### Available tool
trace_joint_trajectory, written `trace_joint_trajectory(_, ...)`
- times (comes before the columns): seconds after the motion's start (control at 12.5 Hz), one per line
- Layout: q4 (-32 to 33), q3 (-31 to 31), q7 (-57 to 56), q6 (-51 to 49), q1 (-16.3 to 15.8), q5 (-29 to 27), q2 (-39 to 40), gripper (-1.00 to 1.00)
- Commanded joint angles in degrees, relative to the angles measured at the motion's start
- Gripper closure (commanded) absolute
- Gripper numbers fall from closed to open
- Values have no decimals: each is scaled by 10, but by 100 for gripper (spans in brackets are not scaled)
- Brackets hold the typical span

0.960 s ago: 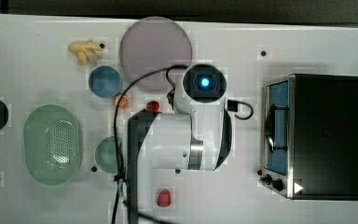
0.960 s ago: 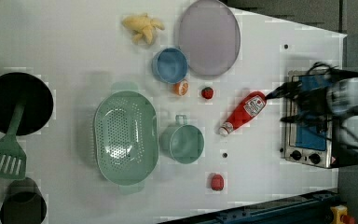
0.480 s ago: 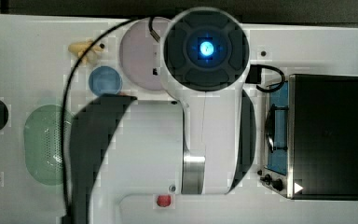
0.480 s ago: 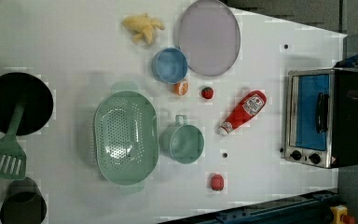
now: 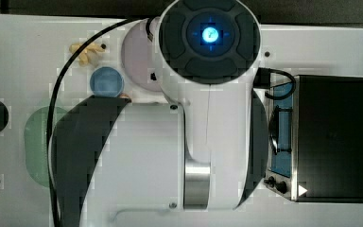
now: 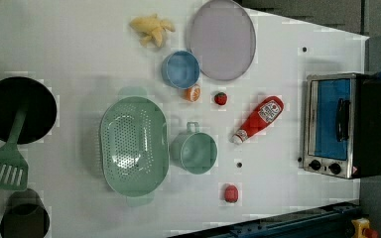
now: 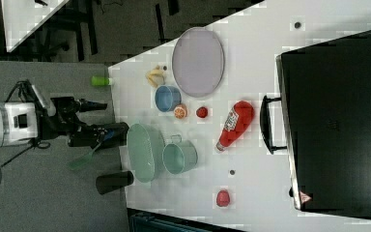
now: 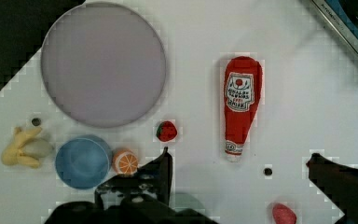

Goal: Pick ketchup from strainer and place it on the table

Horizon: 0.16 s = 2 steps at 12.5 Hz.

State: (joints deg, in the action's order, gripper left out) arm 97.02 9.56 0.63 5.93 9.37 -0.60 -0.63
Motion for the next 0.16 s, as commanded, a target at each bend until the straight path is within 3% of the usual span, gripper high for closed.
trace_joint_trajectory(0.08, 3, -10, 1, -10, 3, -2, 14, -100)
trace_joint_trajectory(0.16, 4, -10, 1, -10, 3, -2, 15, -100)
